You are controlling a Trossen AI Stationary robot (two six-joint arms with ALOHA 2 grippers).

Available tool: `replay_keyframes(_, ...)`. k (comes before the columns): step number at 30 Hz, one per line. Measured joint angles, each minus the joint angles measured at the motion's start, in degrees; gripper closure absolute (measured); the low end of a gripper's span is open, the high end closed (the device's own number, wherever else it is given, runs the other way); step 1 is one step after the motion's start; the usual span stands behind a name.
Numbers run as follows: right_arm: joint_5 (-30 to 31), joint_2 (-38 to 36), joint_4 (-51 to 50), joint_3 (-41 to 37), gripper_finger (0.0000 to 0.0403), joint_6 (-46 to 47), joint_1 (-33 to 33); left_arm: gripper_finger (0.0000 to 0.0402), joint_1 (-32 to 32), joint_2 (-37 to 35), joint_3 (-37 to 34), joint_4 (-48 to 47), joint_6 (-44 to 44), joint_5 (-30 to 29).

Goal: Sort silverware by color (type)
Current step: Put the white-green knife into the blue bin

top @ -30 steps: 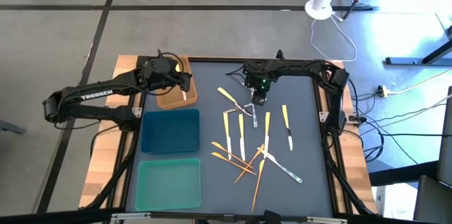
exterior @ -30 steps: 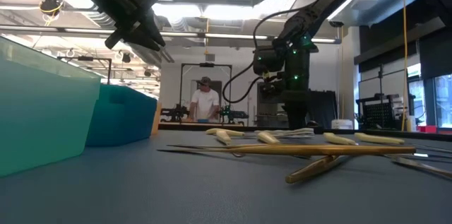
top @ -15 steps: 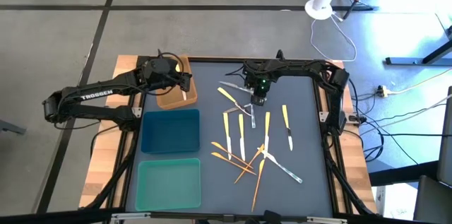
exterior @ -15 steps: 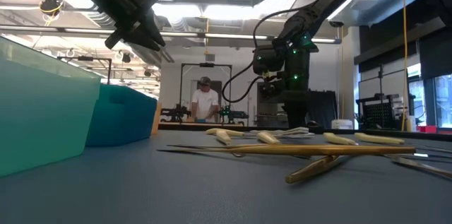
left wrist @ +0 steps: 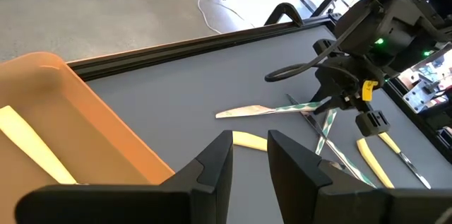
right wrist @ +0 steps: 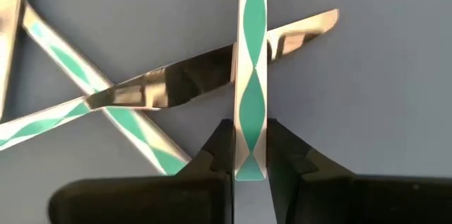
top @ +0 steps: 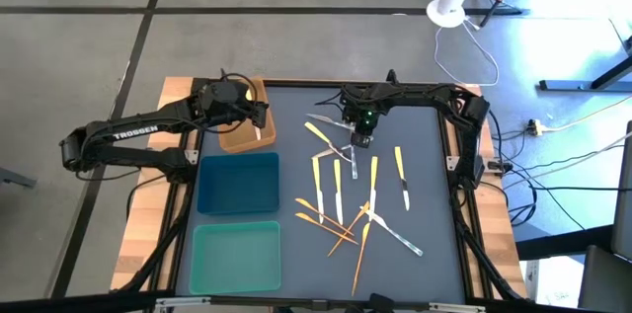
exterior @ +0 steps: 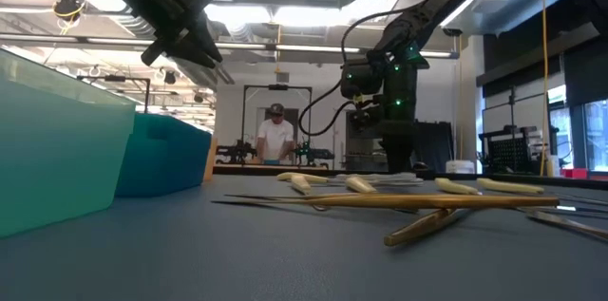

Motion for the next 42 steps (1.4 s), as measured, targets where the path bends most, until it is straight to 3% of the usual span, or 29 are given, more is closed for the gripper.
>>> replay_keyframes(7,0.07,-3.28,-0.44,0.08,0.0367,0.0,-0.02,0.0318,0.0,0.0,0.0,-0.02,0.54,2.36)
replay_keyframes(19,-4.38,-4.45,-3.62,0.13,0.0368,0.0,0.04,0.0318,-1.06,0.0,0.0,0.07,13.74,11.19)
replay_keyframes(25,-9.38,-4.52,-3.74,0.19,0.0368,0.22,0.04,0.0318,-4.67,0.0,0.0,3.54,19.68,11.23)
replay_keyframes(35,-26.54,-4.56,-3.33,0.24,0.0368,4.96,0.04,0.0293,-11.07,0.93,0.03,15.14,24.26,11.23)
replay_keyframes(42,-29.24,-4.6,-3.35,3.36,0.0368,5.22,0.55,0.0254,-13.25,4.07,0.08,21.14,24.28,11.21)
